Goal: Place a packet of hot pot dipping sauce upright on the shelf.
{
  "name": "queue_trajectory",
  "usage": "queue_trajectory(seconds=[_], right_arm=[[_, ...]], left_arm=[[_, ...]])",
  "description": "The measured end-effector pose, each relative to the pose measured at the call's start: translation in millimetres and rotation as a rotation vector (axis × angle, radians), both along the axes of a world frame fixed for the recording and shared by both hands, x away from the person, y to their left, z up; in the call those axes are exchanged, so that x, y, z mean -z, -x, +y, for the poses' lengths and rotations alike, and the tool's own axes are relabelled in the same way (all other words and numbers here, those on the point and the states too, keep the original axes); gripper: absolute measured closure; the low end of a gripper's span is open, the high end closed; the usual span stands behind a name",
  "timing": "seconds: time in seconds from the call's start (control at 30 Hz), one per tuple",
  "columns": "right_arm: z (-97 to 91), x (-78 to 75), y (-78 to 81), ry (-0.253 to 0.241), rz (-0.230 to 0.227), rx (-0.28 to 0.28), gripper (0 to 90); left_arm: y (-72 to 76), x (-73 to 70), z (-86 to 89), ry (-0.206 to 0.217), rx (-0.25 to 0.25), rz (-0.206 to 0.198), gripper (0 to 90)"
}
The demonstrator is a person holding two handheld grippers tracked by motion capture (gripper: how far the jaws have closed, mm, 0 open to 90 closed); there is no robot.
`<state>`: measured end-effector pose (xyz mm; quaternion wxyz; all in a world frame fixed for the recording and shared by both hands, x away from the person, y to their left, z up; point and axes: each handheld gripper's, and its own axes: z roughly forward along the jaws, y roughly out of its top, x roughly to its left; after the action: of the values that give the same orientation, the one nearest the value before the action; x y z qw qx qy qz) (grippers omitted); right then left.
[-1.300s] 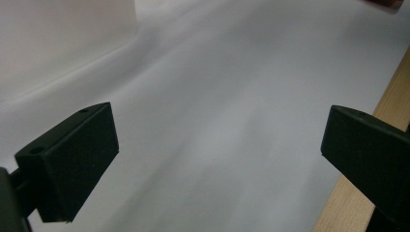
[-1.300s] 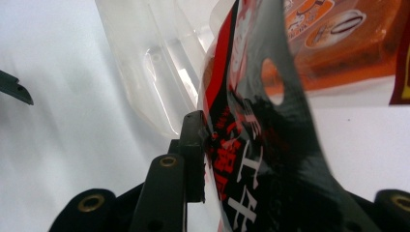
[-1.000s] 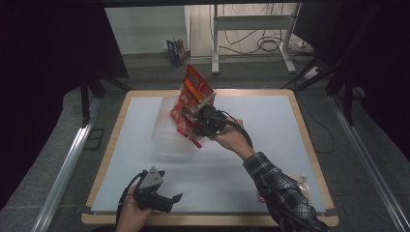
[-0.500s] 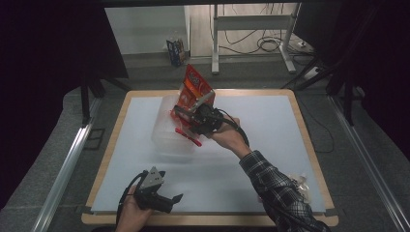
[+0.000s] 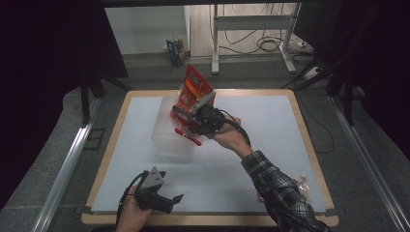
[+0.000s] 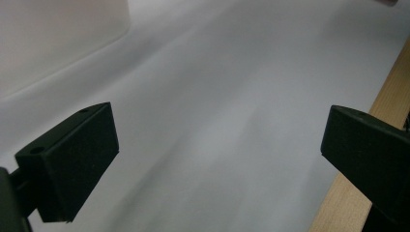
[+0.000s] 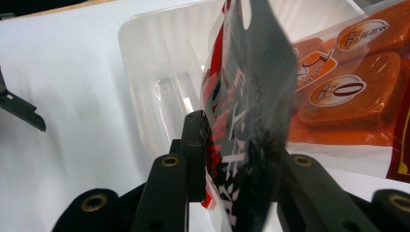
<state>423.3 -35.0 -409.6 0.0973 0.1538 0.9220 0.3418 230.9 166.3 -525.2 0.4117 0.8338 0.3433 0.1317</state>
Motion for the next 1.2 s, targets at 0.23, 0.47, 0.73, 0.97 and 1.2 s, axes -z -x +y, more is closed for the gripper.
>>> queue_trajectory(seconds=[0.23, 0.47, 0.73, 0.97, 1.2], right_arm=[[-9.9, -3.2, -0.3, 0.009, 0.007, -0.002, 71.5], [-30.3, -7.8, 0.9, 0.025, 0.034, -0.003, 71.5], [-36.2, -6.0, 2.0, 0.06, 0.049, -0.027, 71.5], [-19.3, -2.8, -7.5, 0.084, 0.061, -0.053, 71.3], [-1.1, -1.8, -14.7, 0.101, 0.06, -0.074, 71.3]], left_arm=[[-0.2, 0.2, 0.5, 0.001, 0.0, 0.003, 0.0], [-0.4, 0.6, -0.5, -0.004, 0.0, 0.004, 0.0], [-0.7, 0.9, -0.9, -0.009, 0.001, 0.005, 0.0], [-0.8, 1.0, -0.3, -0.005, -0.001, 0.005, 0.1], [-0.7, 0.9, -0.3, -0.007, 0.0, 0.005, 0.0]])
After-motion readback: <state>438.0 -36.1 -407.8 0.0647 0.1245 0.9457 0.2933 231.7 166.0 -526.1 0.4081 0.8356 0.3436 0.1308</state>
